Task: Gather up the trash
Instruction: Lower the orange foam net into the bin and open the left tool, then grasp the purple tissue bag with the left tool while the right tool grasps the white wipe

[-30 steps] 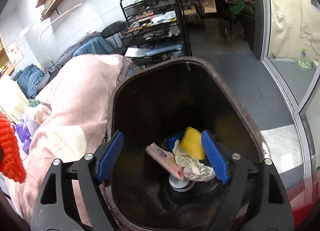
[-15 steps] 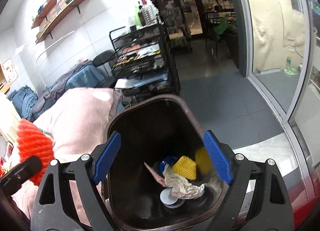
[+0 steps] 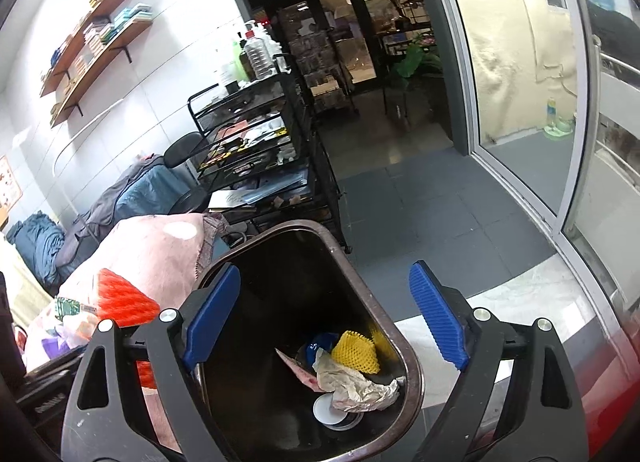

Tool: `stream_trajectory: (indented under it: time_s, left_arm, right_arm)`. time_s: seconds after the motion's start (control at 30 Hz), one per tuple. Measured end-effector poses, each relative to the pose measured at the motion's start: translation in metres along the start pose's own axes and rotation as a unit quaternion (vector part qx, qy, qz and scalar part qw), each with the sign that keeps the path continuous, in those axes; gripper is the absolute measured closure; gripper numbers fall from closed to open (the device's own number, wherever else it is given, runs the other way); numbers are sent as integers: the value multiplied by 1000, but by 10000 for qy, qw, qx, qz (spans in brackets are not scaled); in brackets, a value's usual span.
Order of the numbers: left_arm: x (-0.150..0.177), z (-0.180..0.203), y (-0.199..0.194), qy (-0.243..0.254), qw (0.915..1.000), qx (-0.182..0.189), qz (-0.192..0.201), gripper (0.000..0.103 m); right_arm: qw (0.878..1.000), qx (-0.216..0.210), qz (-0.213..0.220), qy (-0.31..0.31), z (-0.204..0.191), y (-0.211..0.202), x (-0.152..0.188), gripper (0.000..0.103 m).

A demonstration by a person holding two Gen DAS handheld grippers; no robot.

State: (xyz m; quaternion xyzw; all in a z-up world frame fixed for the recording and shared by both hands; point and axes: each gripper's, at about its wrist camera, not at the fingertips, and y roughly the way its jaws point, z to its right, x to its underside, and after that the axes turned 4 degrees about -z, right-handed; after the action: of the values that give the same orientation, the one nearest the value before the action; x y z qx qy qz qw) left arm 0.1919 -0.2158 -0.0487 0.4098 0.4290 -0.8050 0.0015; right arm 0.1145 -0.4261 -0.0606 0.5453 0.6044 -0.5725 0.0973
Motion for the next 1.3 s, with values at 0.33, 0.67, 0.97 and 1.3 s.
stream_trajectory:
  time_s: [0.33, 0.67, 0.97, 1.3]
  left_arm:
    - [-3, -3, 17, -130, 9996, -144, -184, 49]
    - [-1, 1, 12, 34, 9996, -281, 17, 13]
    - [2, 11, -17, 149, 9983, -327, 449, 8]
    - [18, 12, -53, 258, 9942, -484, 926, 6]
  right_arm:
    - [9999, 19, 42, 133, 9, -1, -1, 15]
    - [9999, 14, 21, 128, 8, -2, 0, 11]
    - [10000, -58, -8, 75, 6, -1, 1, 8]
    - [9989, -409, -99, -199, -11, 0, 7, 8]
